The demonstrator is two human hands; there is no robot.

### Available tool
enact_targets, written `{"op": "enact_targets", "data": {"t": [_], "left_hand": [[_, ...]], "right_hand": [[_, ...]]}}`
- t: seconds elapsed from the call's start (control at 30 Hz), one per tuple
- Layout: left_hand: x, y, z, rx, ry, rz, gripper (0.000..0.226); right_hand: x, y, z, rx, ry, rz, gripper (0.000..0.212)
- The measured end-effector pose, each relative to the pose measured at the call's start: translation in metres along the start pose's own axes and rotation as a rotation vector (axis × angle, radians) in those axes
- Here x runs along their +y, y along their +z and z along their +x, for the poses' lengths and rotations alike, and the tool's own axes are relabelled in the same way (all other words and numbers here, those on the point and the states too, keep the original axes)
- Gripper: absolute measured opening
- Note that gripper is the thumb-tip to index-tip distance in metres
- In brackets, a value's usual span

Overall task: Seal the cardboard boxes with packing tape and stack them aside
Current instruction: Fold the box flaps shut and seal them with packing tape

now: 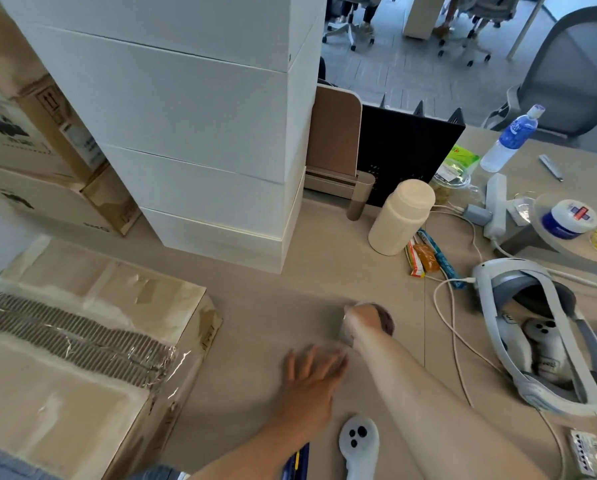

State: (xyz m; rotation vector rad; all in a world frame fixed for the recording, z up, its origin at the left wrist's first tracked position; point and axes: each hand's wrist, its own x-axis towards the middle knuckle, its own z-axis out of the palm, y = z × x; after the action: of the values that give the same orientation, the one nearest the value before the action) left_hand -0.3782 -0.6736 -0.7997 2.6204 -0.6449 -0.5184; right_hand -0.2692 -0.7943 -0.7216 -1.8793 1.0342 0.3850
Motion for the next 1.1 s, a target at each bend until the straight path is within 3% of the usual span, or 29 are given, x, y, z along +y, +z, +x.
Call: {"op": "enact_targets", "data": {"t": [0.2, 0.4, 0.53, 0.67, 0.83, 0.97, 1.1], "left_hand": [[-0.002, -0.013, -0.012, -0.043, -0.059, 0.011, 0.058], [0.0, -0.051, -0.007, -0.086, -0.105, -0.114, 0.043], [0.005, -0.117, -0.013, -0.136, -0.119, -0.204, 0.04], [-0.009, -0.197, -0.034, -0.064, -0.094, -0.25, 0.038], [-0.061, -0.271, -0.073, 0.054, -0.003, -0.221, 0.036], [-0.116, -0.279, -0.101, 0.097, 0.03, -0.194, 0.032], [-0.158, -0.266, -0.123, 0.08, 0.05, -0.117, 0.043]], "right_hand": [[-0.007, -0.019, 0.002, -0.113, 0.063, 0.013, 0.022], [-0.017, -0.036, -0.026, -0.072, 0.009, -0.079, 0.016], [-0.038, -0.041, -0.053, -0.092, -0.048, -0.06, 0.021], [-0.066, -0.031, -0.086, -0.138, -0.132, -0.066, 0.028], [-0.071, 0.011, -0.134, -0.203, -0.248, 0.142, 0.034], [-0.049, 0.071, -0.165, -0.285, -0.177, 0.209, 0.021], [-0.011, 0.118, -0.186, -0.239, -0.094, 0.324, 0.018]]}}
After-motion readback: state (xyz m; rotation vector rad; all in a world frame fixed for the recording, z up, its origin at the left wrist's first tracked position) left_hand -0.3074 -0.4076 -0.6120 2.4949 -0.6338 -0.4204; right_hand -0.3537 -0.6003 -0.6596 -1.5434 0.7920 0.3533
